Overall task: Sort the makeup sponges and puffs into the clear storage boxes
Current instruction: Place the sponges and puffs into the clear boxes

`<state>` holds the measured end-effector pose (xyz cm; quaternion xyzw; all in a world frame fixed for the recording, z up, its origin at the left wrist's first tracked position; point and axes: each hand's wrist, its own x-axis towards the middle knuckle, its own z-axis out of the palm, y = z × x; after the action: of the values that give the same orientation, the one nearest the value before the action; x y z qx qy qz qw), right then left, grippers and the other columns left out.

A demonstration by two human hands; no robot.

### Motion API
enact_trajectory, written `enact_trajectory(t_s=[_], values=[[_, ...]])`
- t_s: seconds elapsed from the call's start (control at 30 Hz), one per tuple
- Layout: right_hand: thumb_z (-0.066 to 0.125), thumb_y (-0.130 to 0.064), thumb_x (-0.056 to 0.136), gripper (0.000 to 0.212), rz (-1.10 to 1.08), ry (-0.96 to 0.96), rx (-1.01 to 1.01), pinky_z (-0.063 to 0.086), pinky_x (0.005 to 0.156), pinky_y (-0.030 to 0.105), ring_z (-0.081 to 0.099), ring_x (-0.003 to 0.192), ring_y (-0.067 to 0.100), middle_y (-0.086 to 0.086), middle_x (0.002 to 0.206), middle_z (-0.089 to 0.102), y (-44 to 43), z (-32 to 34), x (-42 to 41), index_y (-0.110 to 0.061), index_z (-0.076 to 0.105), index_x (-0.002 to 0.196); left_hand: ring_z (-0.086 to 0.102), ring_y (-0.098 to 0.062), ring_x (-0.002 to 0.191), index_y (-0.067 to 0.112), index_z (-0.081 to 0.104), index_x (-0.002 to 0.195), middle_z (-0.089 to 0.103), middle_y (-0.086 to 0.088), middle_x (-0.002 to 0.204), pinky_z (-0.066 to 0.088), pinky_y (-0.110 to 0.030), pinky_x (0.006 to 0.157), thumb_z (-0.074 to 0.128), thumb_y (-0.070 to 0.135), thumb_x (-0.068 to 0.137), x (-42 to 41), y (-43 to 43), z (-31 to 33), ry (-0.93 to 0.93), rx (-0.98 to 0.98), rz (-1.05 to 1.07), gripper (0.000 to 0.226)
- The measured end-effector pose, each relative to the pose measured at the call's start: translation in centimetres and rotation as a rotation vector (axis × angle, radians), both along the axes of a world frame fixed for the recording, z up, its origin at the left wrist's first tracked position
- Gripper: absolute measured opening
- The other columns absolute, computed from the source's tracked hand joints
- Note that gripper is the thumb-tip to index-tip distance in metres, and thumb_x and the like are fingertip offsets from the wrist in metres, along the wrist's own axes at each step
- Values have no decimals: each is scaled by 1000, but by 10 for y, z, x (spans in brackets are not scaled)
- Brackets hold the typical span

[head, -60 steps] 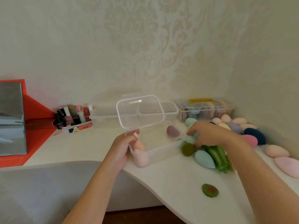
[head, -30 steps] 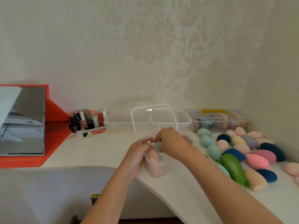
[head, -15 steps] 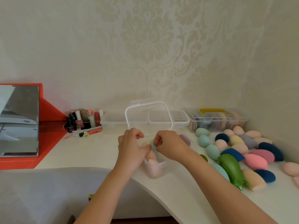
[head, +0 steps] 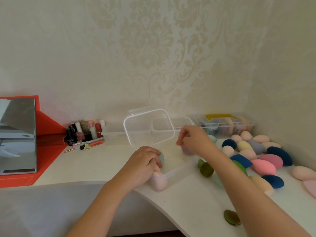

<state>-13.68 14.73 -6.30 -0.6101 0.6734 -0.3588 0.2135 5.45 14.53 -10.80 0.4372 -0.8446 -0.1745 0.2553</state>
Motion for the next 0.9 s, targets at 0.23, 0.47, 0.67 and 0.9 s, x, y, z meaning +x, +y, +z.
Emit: enact_trajectory(t_s=[0.23, 0.47, 0.67, 0.9], values=[[68, -24, 82, 22, -380, 579, 298, 44, 70, 29, 59, 88, 22, 3, 92, 63, 21, 15, -66, -12, 61, 99, 39, 0, 114, 16, 70, 82, 49, 17, 112, 21, 1, 90, 38, -2, 91, -2, 0, -5, 48, -15, 7, 38], [78, -38, 73, 57, -353, 582, 501, 47, 82, 29, 56, 97, 20, 4, 102, 55, 24, 0, -64, -11, 52, 116, 41, 0, 113, 25, 62, 71, 50, 19, 110, 25, -9, 94, 38, -2, 91, -1, 1, -5, 92, 9, 1, 41], [57, -26, 90, 37, -333, 470, 209, 39, 72, 29, 58, 101, 25, 10, 111, 60, 28, 18, -57, -7, 48, 121, 41, 0, 112, 22, 64, 73, 49, 22, 107, 25, -7, 93, 38, -2, 90, -2, 0, -4, 82, 21, 11, 40], [67, -30, 84, 39, 219, 281, 18, 43, 69, 22, 55, 88, 16, 1, 110, 56, 25, 7, 3, -27, 52, 120, 40, -1, 112, 14, 70, 81, 50, 18, 109, 23, -2, 91, 39, -3, 90, -2, -1, -3, 48, 6, 12, 36]])
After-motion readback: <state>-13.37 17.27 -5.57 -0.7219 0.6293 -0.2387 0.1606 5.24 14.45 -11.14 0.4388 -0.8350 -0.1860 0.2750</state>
